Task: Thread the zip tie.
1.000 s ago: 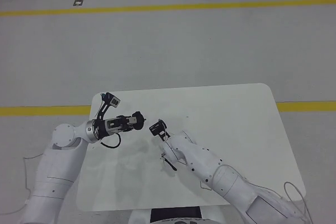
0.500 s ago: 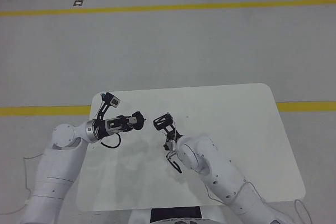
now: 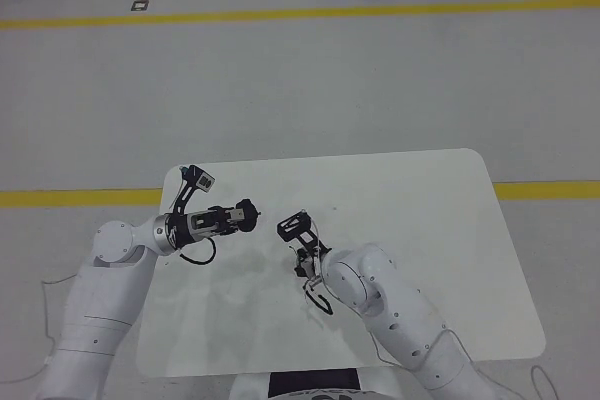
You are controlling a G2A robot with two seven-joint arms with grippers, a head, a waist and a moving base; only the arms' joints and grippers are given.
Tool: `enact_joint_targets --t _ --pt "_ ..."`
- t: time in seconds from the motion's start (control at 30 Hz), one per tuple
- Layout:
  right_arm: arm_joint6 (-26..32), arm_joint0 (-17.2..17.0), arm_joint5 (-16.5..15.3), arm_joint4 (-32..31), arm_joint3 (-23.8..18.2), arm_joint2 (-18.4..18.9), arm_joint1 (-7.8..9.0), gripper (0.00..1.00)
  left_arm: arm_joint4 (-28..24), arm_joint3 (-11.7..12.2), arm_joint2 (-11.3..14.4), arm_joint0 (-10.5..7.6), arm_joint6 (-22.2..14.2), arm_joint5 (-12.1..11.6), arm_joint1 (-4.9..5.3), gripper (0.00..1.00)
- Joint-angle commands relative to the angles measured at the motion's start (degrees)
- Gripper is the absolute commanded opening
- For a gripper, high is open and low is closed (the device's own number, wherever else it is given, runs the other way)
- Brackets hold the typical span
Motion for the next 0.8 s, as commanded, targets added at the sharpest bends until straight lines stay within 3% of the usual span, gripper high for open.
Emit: enact_joint_targets --t 0.0,0.2,0.43,0.6,0.77 --pt "-3.9 -1.0 1.3 1.2 -2.0 1.1 0.07 0.00 -0.4 -0.2 0.4 0.59 2.1 0.6 -0.03 0.00" --pt "-11.7 -4.7 2.5 3.5 -8.3 4.1 0.53 0.00 -2.8 0.4 0.5 1.39 3.2 0.1 0.08 0.00" --pt "-26.3 -8.7 1.7 14.0 -15.7 6.6 0.41 0.00 -3.6 1.5 1.4 1.17 3.2 -0.1 0.16 0.00" --pt "-33.4 -9.4 1.9 16.8 -17.2 5.8 0.16 0.00 -3.3 2.3 2.1 1.12 3.4 -0.1 0.11 0.00" --pt "-35.0 -9.1 2.1 16.6 -16.8 4.5 0.06 0.00 -2.9 2.1 2.4 1.19 4.5 -0.1 -0.05 0.00"
